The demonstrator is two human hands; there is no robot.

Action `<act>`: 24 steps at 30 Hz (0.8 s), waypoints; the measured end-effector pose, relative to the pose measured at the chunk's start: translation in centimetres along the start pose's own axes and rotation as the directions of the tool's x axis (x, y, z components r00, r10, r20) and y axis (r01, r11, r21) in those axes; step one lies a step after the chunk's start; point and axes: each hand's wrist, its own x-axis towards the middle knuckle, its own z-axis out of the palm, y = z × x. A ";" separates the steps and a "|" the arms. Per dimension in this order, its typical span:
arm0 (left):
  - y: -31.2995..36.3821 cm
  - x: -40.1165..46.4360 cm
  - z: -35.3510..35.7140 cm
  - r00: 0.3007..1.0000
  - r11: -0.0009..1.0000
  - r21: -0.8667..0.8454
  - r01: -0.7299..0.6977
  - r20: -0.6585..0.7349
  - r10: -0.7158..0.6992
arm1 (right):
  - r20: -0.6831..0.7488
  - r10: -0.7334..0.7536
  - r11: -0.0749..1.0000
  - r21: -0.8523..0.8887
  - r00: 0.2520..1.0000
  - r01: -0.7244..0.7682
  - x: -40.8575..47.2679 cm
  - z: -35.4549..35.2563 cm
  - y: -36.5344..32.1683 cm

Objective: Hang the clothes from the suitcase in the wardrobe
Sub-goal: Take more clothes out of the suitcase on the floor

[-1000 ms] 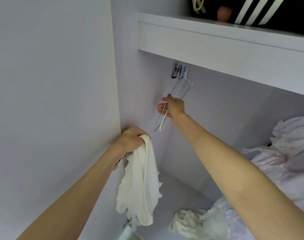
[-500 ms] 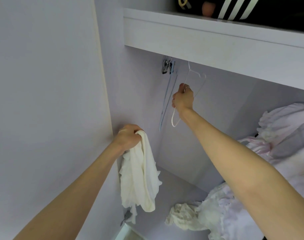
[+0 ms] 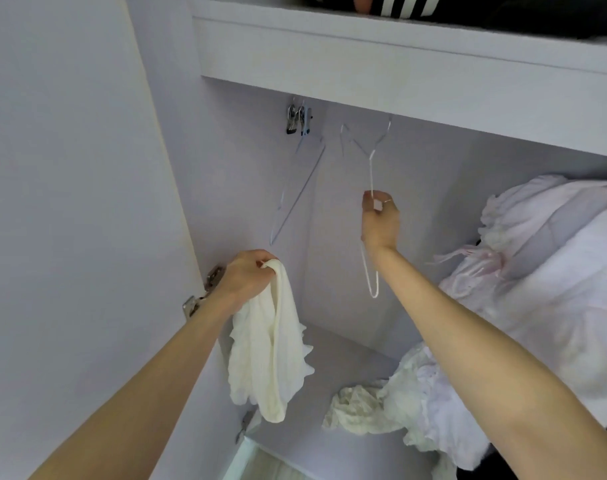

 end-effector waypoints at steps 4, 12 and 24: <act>-1.4 -0.1 1.2 0.997 0.992 -0.107 0.061 0.059 -0.055 | -0.061 -0.020 0.996 0.081 0.998 0.025 -2.9 -2.4 3.2; -2.4 -0.8 4.0 0.931 0.863 -0.352 0.363 0.161 -0.327 | -0.008 0.348 0.932 -0.110 0.938 -0.346 -4.3 -5.9 7.4; -3.5 -1.0 6.4 0.781 0.735 -0.331 0.592 0.460 -0.422 | 0.130 0.392 0.873 -0.366 0.911 -0.323 -5.7 -10.5 10.8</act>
